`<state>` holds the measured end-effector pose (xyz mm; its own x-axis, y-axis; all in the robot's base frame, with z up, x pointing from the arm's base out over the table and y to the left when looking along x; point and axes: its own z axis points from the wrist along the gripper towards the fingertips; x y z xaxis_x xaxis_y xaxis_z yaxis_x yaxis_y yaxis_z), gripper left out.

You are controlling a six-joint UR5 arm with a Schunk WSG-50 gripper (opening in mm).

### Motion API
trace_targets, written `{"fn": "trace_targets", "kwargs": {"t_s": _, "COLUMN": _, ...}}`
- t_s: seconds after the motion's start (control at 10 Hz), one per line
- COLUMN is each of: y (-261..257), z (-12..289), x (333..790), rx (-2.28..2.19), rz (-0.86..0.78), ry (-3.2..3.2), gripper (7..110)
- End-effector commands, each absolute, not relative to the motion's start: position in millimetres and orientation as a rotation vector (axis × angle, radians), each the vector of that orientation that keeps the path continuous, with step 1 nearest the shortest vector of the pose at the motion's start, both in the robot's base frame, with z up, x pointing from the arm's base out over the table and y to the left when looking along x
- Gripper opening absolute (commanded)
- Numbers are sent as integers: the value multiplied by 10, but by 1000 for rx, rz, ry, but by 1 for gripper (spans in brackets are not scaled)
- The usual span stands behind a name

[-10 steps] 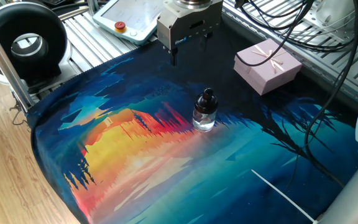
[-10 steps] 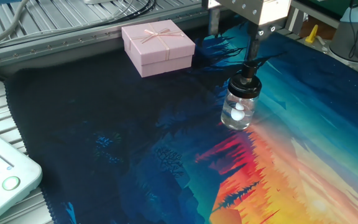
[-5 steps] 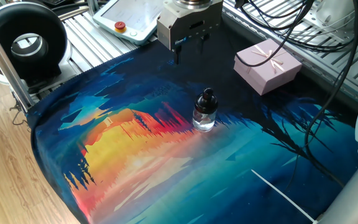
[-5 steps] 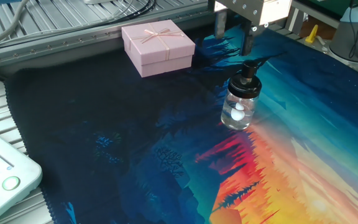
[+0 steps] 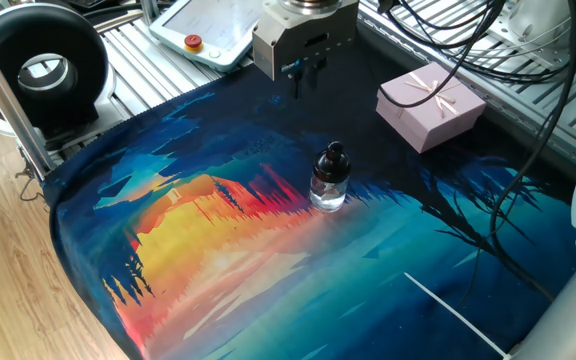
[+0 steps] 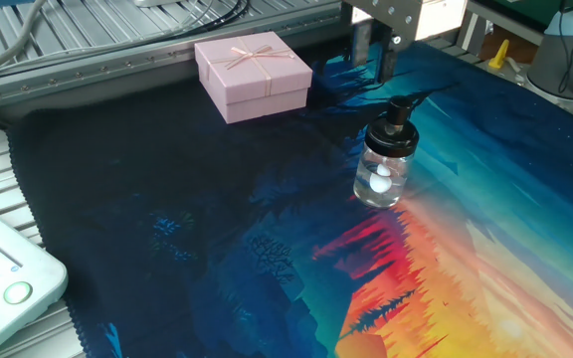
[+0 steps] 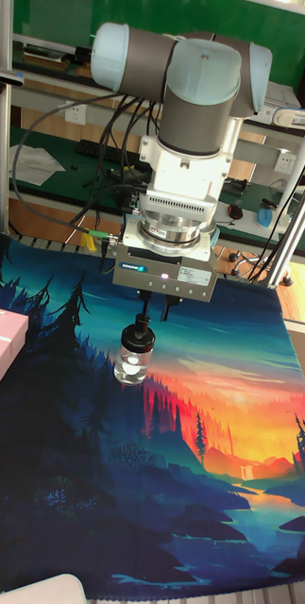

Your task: Unscrew the lid from the jar

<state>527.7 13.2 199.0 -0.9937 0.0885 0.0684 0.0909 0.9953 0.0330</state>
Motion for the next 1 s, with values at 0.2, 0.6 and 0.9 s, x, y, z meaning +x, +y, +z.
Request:
{"fn": "trace_targets", "kwargs": {"t_s": 0.2, "y": 131, "z": 2006, "x": 5336, "rx": -160, "rz": -60, "ry": -3094, "gripper": 7}}
{"fn": "trace_targets", "kwargs": {"t_s": 0.6, "y": 109, "z": 2005, "x": 5300, "rx": -166, "rz": -39, "ry": -3081, "gripper": 7}}
{"fn": "trace_targets", "kwargs": {"t_s": 0.9, "y": 171, "z": 2005, "x": 5364, "rx": -148, "rz": -83, "ry": -3106, "gripper": 7}}
